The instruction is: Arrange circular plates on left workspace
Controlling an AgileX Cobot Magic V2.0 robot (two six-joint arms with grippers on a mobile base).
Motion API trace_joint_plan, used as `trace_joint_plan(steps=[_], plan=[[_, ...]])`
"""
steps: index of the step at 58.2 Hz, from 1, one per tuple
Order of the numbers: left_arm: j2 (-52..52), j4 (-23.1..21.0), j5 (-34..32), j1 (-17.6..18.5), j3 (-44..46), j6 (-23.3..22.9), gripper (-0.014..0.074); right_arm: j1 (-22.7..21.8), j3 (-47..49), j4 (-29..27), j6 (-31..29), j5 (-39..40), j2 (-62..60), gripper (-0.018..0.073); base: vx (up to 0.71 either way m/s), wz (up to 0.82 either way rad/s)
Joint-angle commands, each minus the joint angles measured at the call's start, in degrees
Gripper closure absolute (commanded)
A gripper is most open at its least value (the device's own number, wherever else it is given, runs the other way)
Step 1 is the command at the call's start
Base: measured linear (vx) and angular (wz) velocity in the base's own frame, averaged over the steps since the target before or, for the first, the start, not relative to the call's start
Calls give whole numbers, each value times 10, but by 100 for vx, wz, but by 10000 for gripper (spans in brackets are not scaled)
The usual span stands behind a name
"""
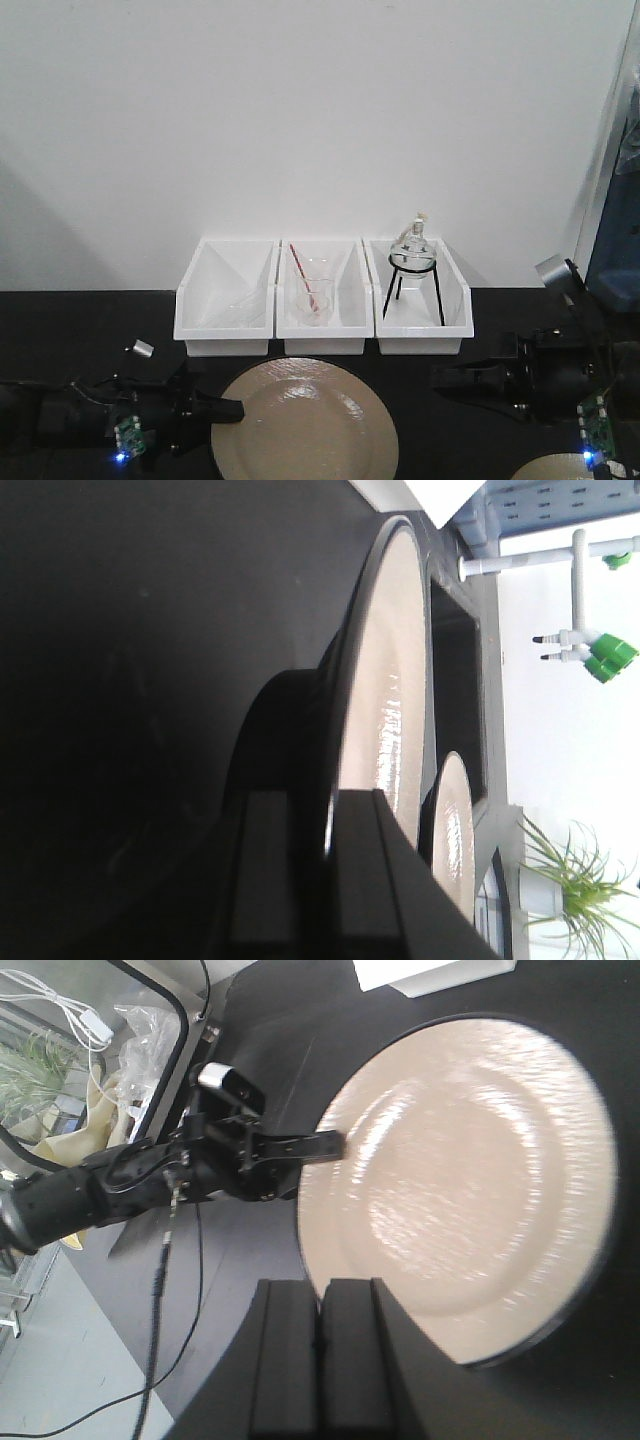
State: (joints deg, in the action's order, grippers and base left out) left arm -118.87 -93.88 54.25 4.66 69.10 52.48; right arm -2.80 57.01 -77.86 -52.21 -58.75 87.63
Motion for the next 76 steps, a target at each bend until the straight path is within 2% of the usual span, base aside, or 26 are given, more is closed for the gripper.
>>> trace_joint_plan(steps=[1,9,19,26,32,38,50,56,64,76], plan=[[17,-92,50,16,40,-17,597,-3,18,-35,-8,-12,-20,564,0,0],[-4,-92,41,26,62,-18,597,-3,18,-35,-8,-12,-20,564,0,0],[-8,-91,-7,29,66,-17,588,-3,18,-31,-8,-16,-20,564,0,0],[-8,-91,-33,29,66,-8,542,-3,18,-29,-8,-17,-20,564,0,0],[-8,-91,-37,29,66,36,454,-3,18,-26,-8,-17,-20,564,0,0],[-8,-91,-41,32,66,68,306,-3,18,-25,-8,-17,-20,564,0,0],[-8,-90,-42,30,66,74,72,-3,18,-22,-8,-17,-20,564,0,0],[-8,-88,-44,19,66,76,28,-3,18,-22,-8,-25,-20,564,0,0],[-8,-79,-39,-9,66,77,27,-3,18,-19,-11,-25,-20,564,0,0],[-6,-31,-1,-70,66,74,40,-3,18,-18,-16,-23,-20,564,0,0]])
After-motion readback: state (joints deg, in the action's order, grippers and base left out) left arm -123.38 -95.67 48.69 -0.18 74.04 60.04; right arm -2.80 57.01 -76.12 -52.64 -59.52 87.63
